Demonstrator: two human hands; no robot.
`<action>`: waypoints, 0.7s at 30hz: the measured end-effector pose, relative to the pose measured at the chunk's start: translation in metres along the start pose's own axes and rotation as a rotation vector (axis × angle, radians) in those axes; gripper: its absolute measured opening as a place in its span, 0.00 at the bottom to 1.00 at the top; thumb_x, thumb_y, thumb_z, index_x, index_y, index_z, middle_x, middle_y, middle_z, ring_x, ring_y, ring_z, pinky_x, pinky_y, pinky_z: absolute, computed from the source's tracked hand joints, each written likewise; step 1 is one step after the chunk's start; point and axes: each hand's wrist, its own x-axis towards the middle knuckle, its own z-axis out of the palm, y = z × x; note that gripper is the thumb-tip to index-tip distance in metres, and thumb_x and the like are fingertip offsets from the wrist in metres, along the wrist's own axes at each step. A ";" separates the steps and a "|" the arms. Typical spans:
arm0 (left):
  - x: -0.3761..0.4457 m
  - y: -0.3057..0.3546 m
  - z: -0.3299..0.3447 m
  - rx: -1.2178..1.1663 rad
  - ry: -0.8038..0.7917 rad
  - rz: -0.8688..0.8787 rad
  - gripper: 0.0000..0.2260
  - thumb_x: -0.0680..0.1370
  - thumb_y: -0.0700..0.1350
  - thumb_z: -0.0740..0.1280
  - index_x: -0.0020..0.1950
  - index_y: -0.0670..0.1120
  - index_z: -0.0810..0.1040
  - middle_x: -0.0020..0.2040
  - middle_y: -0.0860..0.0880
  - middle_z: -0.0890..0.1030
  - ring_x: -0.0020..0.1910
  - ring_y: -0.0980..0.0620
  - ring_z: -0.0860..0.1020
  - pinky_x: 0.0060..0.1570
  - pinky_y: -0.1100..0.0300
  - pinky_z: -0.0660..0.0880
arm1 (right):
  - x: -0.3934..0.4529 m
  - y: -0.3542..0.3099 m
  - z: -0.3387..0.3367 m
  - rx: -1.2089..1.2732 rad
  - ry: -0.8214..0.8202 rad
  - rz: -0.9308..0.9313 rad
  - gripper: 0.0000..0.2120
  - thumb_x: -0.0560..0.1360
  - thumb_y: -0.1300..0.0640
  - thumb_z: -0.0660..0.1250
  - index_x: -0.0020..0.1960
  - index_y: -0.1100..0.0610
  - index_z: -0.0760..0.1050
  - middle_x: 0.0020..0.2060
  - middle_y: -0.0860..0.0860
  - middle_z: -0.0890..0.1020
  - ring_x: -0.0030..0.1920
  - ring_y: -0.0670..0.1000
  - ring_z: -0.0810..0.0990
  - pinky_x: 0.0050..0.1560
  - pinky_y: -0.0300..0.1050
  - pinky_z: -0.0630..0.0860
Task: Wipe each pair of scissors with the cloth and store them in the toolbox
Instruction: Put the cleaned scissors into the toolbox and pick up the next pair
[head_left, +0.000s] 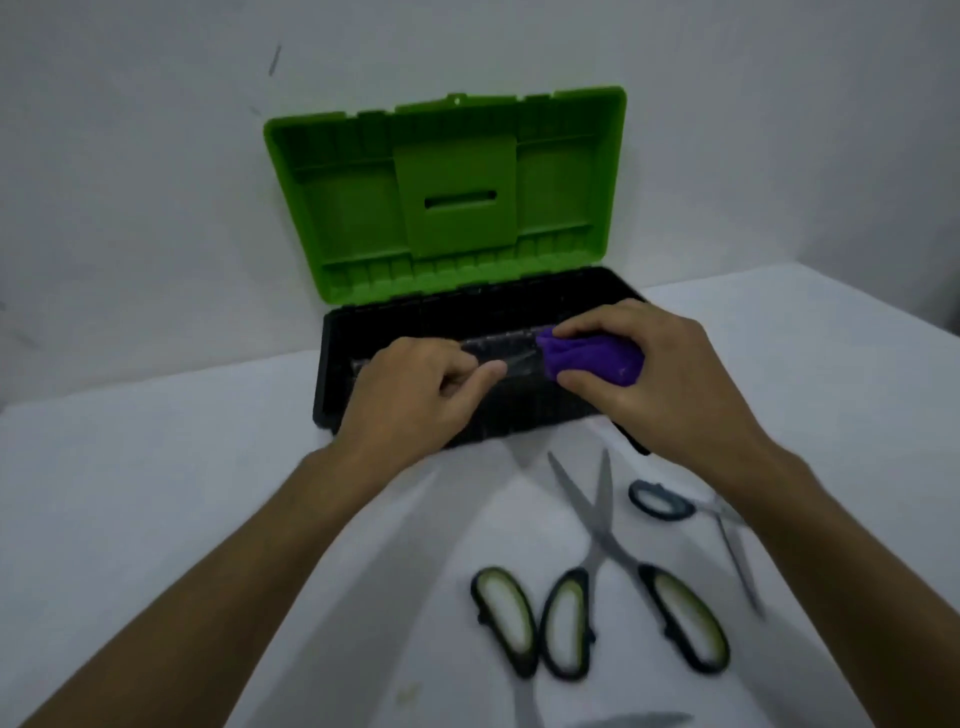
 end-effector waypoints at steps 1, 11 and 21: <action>-0.015 0.005 -0.004 -0.027 -0.057 -0.013 0.24 0.79 0.59 0.61 0.28 0.47 0.68 0.24 0.51 0.69 0.25 0.54 0.69 0.28 0.54 0.66 | -0.014 -0.003 0.003 0.007 -0.013 0.015 0.16 0.68 0.53 0.76 0.54 0.46 0.81 0.48 0.45 0.81 0.48 0.44 0.79 0.50 0.45 0.77; -0.126 0.030 -0.002 -0.048 -0.595 0.019 0.23 0.78 0.49 0.65 0.72 0.56 0.68 0.63 0.56 0.72 0.57 0.56 0.71 0.56 0.58 0.73 | -0.117 -0.021 0.020 0.010 -0.029 0.148 0.17 0.68 0.53 0.77 0.55 0.44 0.79 0.50 0.42 0.80 0.50 0.41 0.77 0.45 0.28 0.72; -0.145 0.040 -0.012 -0.014 -0.655 0.148 0.17 0.73 0.46 0.67 0.61 0.53 0.73 0.54 0.52 0.70 0.52 0.53 0.69 0.47 0.59 0.72 | -0.133 -0.046 0.008 -0.011 -0.087 0.098 0.20 0.68 0.51 0.77 0.59 0.47 0.78 0.52 0.42 0.80 0.50 0.42 0.77 0.42 0.26 0.73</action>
